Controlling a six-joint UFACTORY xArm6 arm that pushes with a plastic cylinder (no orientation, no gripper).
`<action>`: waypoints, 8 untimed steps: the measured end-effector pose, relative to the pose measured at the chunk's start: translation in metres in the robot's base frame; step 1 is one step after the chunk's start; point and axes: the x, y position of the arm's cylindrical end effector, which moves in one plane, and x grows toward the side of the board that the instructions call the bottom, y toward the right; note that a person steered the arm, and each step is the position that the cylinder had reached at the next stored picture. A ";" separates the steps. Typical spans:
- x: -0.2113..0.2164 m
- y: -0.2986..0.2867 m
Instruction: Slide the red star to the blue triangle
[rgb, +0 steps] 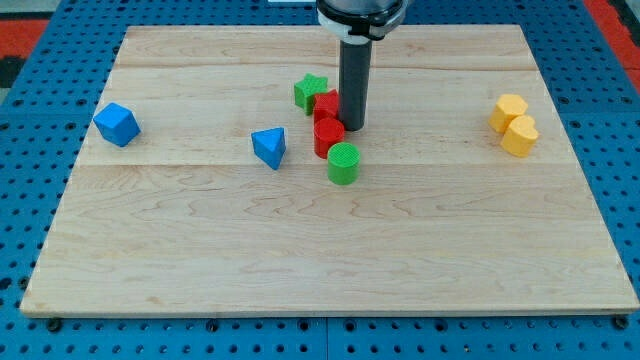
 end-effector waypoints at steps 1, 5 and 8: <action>0.006 0.013; -0.026 0.023; -0.034 -0.027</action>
